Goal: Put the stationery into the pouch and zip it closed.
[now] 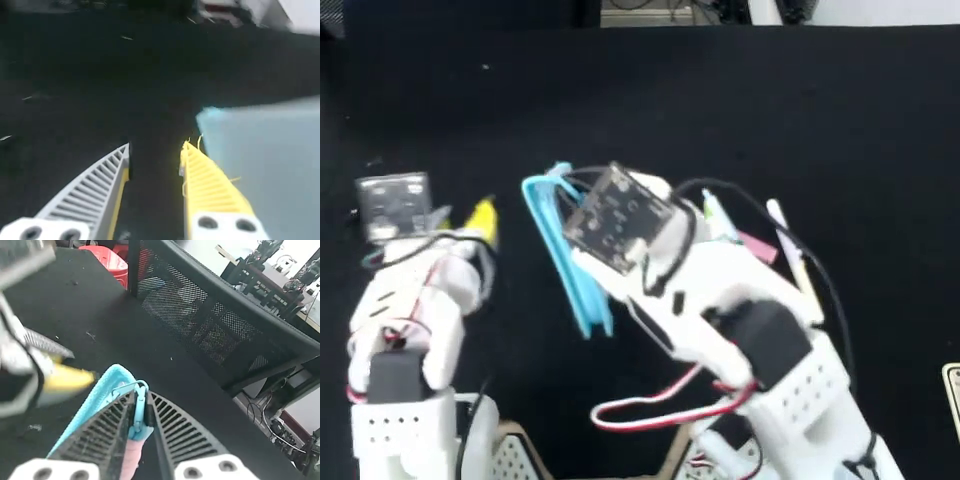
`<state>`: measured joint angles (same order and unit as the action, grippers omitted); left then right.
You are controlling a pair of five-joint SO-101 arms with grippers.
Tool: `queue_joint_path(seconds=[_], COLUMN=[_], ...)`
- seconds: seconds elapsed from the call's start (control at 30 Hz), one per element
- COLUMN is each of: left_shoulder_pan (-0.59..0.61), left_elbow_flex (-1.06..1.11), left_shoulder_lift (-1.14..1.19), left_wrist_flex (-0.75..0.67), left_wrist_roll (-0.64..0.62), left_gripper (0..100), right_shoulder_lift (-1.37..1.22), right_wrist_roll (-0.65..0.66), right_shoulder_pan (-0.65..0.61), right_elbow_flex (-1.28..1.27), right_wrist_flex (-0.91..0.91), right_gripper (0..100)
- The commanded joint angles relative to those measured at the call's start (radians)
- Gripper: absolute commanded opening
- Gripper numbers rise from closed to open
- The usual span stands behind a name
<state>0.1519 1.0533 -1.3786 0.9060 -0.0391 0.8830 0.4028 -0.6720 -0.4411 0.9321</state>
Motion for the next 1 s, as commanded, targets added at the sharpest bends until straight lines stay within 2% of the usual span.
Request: queue_joint_path(seconds=[0.0, 0.13, 0.27, 0.57, 0.67, 0.8, 0.97], left_shoulder_pan=[0.101, 0.081, -0.035, -0.263, -0.302, -0.332, -0.329], left_elbow_flex=[-0.200, -0.386, -0.496, -0.694, -0.745, -0.766, -0.805], left_shoulder_lift=[-0.009, -0.002, -0.002, -0.002, -0.002, 0.017, 0.153], left_wrist_flex=[0.095, 0.216, 0.264, 0.450, 0.493, 0.528, 0.577], left_wrist_roll=[-0.031, 0.023, 0.127, 0.140, 0.149, 0.235, 0.287], left_gripper=[17, 17, 17, 17, 17, 17, 17], right_shoulder_lift=[0.088, 0.160, 0.234, 0.268, 0.269, 0.271, 0.265], right_wrist_roll=[-0.003, -0.003, -0.003, -0.003, -0.003, -0.002, 0.003], right_shoulder_pan=[-0.009, -0.032, -0.106, -0.147, -0.147, -0.146, -0.146], right_elbow_flex=[-0.070, -0.153, -0.194, -0.217, -0.217, -0.217, -0.217], right_wrist_flex=[0.012, 0.011, 0.011, 0.011, 0.011, 0.017, 0.017], right_gripper=[1.0, 1.0, 1.0, 1.0, 1.0, 1.0, 1.0])
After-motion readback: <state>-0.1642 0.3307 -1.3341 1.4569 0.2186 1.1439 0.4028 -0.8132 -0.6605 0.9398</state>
